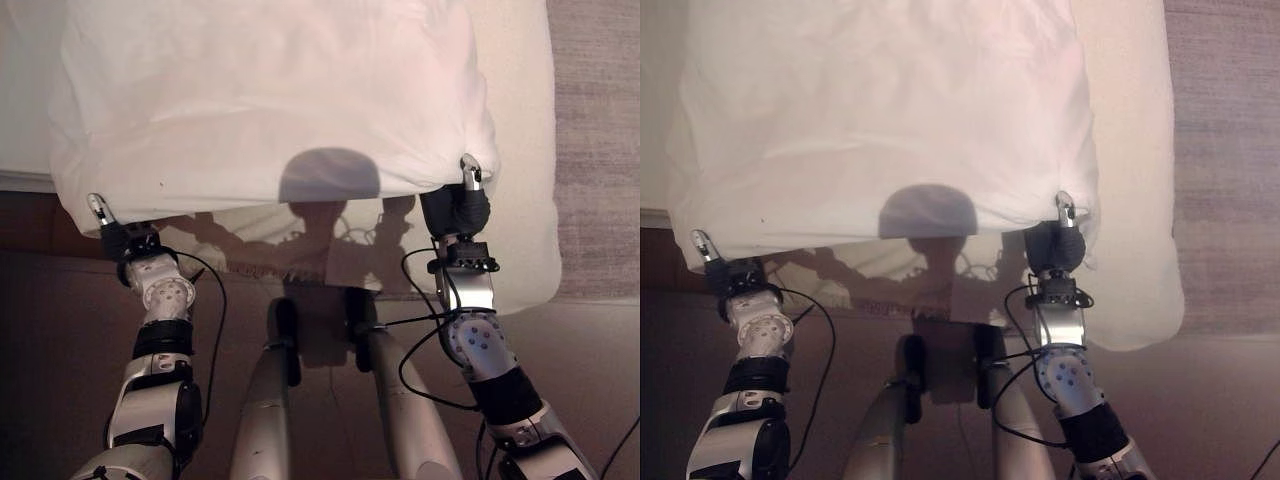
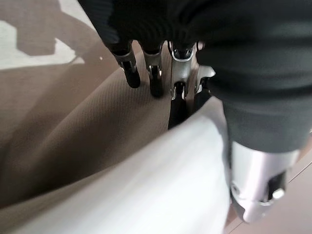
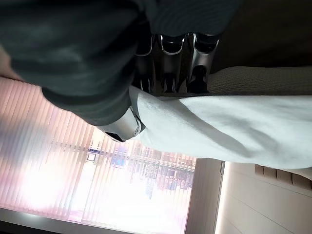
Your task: Make the bed
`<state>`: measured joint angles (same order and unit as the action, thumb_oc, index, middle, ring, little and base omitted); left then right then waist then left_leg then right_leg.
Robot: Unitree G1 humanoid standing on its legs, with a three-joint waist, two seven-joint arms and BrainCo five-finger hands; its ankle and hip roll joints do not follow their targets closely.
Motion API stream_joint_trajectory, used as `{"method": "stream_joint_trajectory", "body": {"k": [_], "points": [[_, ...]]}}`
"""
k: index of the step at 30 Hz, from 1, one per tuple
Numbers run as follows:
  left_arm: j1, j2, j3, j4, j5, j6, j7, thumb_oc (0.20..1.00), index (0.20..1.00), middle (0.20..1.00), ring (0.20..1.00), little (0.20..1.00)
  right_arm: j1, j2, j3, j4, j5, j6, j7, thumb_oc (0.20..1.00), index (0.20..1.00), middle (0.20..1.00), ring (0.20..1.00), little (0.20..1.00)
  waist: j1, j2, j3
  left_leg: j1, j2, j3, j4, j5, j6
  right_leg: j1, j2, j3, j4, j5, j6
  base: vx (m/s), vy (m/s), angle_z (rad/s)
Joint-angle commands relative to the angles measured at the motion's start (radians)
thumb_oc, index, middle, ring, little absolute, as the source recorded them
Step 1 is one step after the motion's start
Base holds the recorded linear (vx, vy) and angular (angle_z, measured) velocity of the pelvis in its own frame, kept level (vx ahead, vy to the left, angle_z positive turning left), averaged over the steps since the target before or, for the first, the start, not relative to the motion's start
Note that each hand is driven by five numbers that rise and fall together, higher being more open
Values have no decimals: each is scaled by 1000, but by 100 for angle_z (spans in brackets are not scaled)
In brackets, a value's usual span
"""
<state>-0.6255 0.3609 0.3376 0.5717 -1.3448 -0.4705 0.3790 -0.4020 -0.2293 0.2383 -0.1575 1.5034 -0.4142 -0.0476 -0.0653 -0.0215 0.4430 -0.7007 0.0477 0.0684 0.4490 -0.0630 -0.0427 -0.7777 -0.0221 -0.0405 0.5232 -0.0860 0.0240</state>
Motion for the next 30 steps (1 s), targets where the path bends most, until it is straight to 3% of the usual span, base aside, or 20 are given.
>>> {"method": "stream_joint_trajectory", "body": {"k": [1,2,10,11,14,15,18,30], "points": [[115,124,111,30,87,-116,38,686,686,686,686,686,89,-26,-120,-147,-70,-86,31,200,200,200,200,200,-32,33,-109,-21,-15,7,-56,64,-42,49,-3,28,-89,54,78,0,0,0],[118,119,105,19,99,-114,40,200,200,200,200,200,93,-25,-120,-148,-71,-85,30,200,200,200,200,200,-33,34,-111,-19,-16,7,-64,67,-42,51,-3,27,-92,57,78,0,0,0],[125,107,44,-16,103,-58,-42,200,200,200,200,200,104,-39,-130,-146,-75,-74,40,200,200,200,200,200,-38,35,-107,-11,-21,10,-75,73,-37,58,0,35,-108,65,78,0,0,0],[116,112,9,2,100,-10,-74,200,200,200,200,200,103,-42,-126,-141,-72,-65,46,200,200,200,200,200,-42,37,-105,-11,-20,13,-76,73,-37,60,0,37,-113,66,79,0,0,0],[112,120,-4,13,100,4,-84,200,200,200,200,200,105,-44,-124,-140,-65,-59,52,200,200,200,200,200,-43,38,-103,-10,-20,14,-76,74,-37,60,0,39,-112,68,79,0,0,0],[106,132,-38,33,110,49,-97,200,200,200,200,200,105,-53,-121,-136,-61,-50,56,200,200,200,200,200,-46,40,-101,-9,-19,14,-76,74,-36,60,-1,39,-114,70,80,0,0,0],[94,136,-82,36,120,78,-100,200,200,200,200,200,103,-61,-108,-125,-57,-38,53,200,200,200,200,200,-51,45,-96,-5,-20,16,-78,76,-35,64,0,41,-113,71,81,0,0,0],[136,57,-158,-106,91,90,-177,200,200,200,200,200,108,-60,-112,-112,-79,-24,28,200,200,200,200,200,-57,53,-81,35,-25,11,-120,108,-37,106,9,43,-149,72,73,-14,-22,0]]}}
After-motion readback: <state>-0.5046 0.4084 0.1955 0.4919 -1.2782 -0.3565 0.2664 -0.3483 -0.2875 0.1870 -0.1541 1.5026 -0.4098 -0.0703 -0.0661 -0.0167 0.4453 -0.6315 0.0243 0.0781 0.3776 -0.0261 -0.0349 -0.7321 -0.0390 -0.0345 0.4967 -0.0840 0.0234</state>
